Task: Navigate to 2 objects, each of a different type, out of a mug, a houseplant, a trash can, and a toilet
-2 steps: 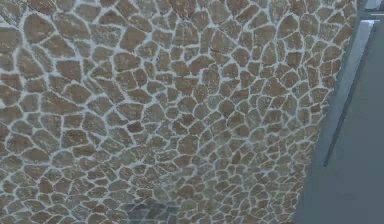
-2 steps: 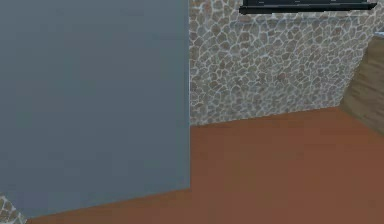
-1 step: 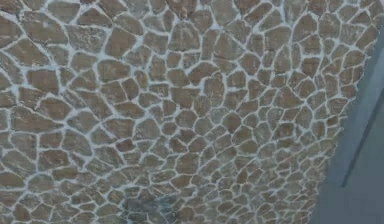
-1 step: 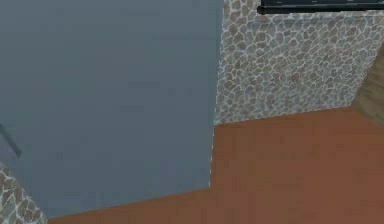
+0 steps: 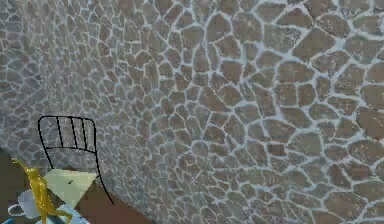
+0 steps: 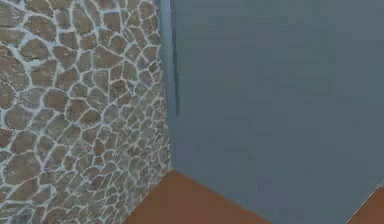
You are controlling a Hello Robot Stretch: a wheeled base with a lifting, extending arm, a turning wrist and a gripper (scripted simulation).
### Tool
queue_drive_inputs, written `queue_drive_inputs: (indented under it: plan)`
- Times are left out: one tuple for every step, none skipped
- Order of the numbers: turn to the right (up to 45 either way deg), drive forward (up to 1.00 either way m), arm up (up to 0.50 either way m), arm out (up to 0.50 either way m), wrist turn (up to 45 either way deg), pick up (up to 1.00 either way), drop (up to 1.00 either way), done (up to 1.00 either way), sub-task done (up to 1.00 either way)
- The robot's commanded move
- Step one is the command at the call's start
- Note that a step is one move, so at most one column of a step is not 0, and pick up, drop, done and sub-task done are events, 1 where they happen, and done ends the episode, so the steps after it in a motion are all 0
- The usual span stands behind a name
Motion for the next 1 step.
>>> queue_drive_inputs:
  plan:
    - [-45.0, 0.00, 0.00, 0.00, 0.0, 0.00, 0.00, 0.00, 0.00]
